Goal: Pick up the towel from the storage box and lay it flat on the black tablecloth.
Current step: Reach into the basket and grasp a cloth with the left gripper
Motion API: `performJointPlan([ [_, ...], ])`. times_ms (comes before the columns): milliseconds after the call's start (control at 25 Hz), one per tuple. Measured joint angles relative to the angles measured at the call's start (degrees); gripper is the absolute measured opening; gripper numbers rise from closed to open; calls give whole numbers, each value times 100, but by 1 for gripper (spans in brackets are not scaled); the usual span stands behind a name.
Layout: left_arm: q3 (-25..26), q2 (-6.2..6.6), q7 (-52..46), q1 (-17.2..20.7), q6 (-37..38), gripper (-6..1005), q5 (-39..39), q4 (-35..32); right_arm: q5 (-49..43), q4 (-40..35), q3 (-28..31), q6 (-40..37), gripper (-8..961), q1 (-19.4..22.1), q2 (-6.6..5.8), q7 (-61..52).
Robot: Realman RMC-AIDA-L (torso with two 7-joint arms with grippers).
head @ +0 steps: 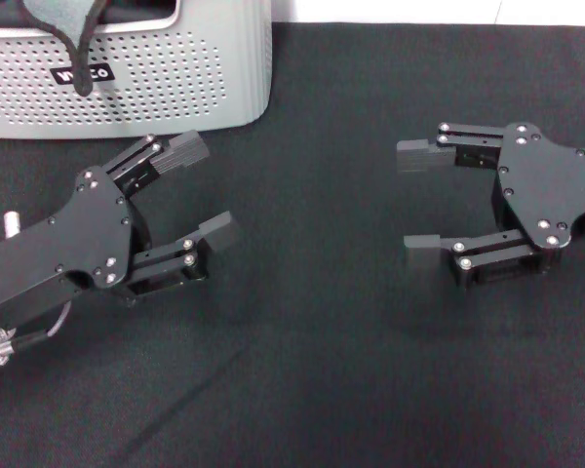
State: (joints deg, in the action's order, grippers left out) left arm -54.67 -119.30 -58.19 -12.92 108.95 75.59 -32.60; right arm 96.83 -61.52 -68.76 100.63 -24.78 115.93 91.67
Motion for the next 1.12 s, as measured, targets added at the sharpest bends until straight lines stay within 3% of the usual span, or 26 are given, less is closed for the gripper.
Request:
performJointPlan([
  [520, 75, -25, -2, 0, 6, 892, -33, 196, 75, 34, 2, -54, 874, 0, -1, 19],
  [840, 996, -50, -126, -185, -47, 891, -472, 1351, 478, 676, 342, -288, 874, 26, -5, 253],
  [1120, 1169, -54, -1061, -380, -775, 891, -678, 1572, 897, 1350, 806, -335, 874, 58, -17, 473],
])
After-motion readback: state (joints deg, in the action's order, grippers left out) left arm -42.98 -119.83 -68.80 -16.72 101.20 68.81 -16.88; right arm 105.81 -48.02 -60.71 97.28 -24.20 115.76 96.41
